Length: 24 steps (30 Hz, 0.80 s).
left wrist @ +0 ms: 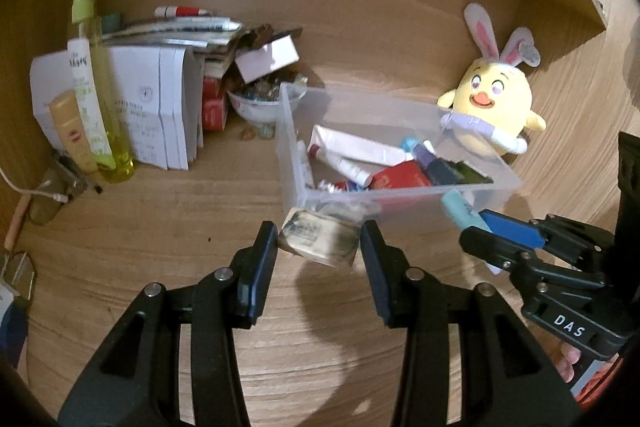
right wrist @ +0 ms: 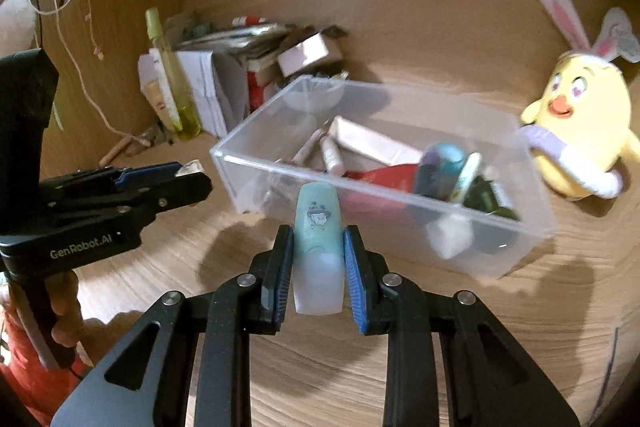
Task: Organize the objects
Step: 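Carry the amber glass block and mint-green tube over the clear box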
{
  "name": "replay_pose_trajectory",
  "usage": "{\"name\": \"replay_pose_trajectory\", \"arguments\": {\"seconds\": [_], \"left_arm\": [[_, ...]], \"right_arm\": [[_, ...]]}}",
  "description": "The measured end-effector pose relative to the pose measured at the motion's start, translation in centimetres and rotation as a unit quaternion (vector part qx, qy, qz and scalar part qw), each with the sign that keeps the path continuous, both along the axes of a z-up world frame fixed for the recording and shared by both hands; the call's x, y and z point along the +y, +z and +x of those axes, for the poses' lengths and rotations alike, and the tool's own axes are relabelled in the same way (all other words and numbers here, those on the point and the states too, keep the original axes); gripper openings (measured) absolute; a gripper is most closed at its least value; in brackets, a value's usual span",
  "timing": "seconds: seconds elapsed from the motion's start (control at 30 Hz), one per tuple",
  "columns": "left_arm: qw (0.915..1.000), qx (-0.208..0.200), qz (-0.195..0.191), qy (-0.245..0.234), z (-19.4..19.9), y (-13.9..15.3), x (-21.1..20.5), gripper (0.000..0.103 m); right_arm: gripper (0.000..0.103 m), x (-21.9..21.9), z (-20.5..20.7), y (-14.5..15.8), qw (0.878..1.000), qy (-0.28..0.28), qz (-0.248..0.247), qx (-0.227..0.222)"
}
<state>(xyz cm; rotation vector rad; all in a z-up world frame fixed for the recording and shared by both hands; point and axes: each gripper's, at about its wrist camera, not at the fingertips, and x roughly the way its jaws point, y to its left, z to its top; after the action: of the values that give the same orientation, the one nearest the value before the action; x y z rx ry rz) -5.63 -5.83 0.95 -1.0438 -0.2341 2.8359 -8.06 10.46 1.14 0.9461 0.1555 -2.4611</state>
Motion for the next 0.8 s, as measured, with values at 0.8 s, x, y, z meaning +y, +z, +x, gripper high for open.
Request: {"name": "replay_pose_trajectory", "arguments": {"seconds": [0.8], "left_arm": [[0.9975,0.069,0.005,-0.015,-2.6,5.5,3.7,0.043]], "right_arm": [[0.023,6.2,-1.8,4.5,0.995,-0.068,-0.049,0.055]]}}
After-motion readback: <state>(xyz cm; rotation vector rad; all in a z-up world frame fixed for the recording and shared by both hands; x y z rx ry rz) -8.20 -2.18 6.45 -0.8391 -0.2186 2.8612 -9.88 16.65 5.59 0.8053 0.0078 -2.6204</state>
